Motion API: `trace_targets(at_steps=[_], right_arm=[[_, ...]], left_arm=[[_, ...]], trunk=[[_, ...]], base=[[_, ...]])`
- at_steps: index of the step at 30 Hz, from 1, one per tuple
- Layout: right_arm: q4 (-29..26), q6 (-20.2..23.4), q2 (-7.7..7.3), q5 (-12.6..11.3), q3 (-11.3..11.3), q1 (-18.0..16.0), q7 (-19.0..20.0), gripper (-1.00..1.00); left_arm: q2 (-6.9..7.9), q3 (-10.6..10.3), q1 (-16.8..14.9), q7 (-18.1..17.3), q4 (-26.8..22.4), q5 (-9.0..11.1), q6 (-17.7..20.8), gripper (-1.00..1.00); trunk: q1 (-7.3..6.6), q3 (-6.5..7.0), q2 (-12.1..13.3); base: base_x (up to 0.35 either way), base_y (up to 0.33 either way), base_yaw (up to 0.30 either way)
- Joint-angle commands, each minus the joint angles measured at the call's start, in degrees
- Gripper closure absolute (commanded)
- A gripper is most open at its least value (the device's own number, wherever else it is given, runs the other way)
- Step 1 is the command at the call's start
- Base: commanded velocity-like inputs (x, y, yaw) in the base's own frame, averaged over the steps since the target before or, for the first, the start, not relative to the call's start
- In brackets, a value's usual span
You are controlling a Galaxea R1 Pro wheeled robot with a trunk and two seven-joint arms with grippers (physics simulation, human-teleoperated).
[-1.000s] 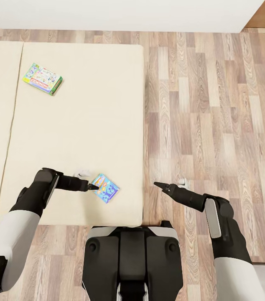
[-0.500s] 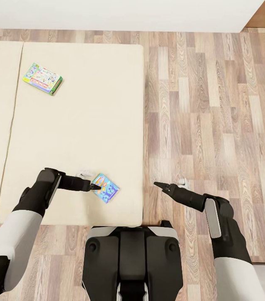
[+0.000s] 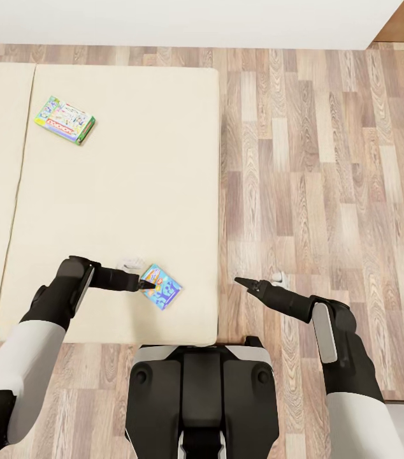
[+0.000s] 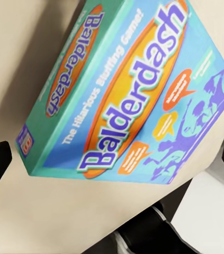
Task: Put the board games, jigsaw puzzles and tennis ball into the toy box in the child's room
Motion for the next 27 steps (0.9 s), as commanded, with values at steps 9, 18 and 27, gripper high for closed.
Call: trace_targets(at_steps=[9,18,27], right_arm=[[-0.07,0.28,0.06,0.32,-0.18,-0.04,0.45,-1.00],[-0.08,0.29,0.06,0.32,-0.15,-0.04,0.45,-1.00],[-0.08,0.36,0.06,0.33,-0.18,-0.04,0.45,-1.00]], left_arm=[[-0.77,0.04,-0.02,-0.89,-0.20,-0.41,0.35,-1.00],[-1.42,0.04,-0.02,-0.89,-0.30,-0.40,0.35,-1.00],[-2.42,0.04,-0.02,-0.67,-0.30,-0.40,0.36,-1.00]], trunk=[[0.04,-0.06,-0.09],[0.04,-0.06,-0.09],[0.04,-0.06,-0.09]], base=[[0.000,0.000,0.000],[0.000,0.000,0.000],[0.000,0.000,0.000]])
